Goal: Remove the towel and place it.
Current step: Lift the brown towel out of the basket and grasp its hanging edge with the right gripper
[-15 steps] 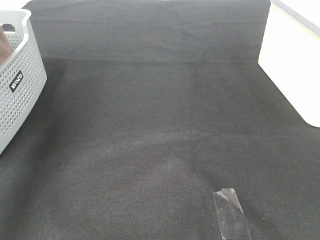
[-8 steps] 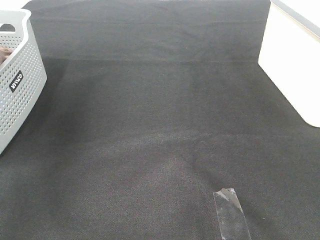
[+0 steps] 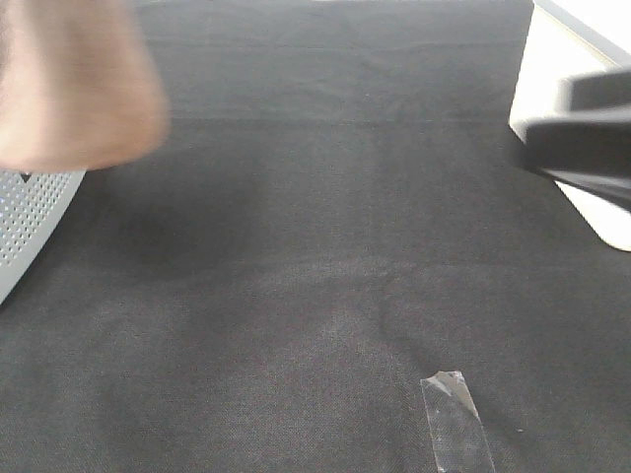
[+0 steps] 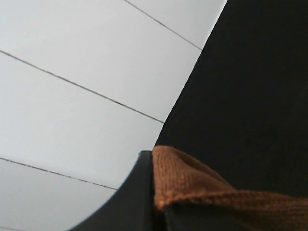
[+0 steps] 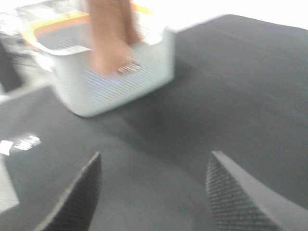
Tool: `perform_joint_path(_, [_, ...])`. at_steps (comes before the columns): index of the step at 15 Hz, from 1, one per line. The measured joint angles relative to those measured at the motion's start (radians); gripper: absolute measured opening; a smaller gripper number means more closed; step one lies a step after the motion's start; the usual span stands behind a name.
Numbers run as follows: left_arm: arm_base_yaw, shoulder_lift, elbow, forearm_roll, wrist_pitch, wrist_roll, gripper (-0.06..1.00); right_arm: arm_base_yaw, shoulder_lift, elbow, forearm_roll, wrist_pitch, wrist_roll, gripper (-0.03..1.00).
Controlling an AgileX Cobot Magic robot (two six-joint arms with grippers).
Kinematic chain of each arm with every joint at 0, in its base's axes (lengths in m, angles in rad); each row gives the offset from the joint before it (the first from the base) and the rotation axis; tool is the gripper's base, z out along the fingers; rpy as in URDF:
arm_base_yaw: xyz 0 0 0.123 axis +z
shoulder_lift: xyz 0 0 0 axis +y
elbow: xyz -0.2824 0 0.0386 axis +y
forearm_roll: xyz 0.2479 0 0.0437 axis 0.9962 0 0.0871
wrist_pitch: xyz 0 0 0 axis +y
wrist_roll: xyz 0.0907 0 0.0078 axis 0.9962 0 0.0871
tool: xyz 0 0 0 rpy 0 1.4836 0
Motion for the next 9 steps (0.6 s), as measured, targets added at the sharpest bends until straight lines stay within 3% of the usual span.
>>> perform_joint_path(1, [-0.04,0.024,0.0,0.0,-0.007,0.012,0.0,0.0,0.202,0.0,0.209,0.044,-0.266,0.67])
perform_joint_path(3, [-0.066,0.043,0.0,0.0,-0.007,0.015,0.0,0.0,0.382,-0.003,0.358,0.064,-0.468,0.77])
perform_joint_path(4, [-0.084,0.051,0.0,0.0,-0.006,0.015,0.0,0.0,0.464,-0.015,0.38,0.085,-0.555,0.78])
perform_joint_path(6, [-0.116,0.07,0.0,-0.001,-0.013,0.015,0.0,0.01,0.634,-0.086,0.396,0.174,-0.614,0.79])
perform_joint_path(9, [-0.12,0.097,0.0,-0.01,-0.059,0.015,0.0,0.169,0.803,-0.255,0.402,0.169,-0.574,0.79])
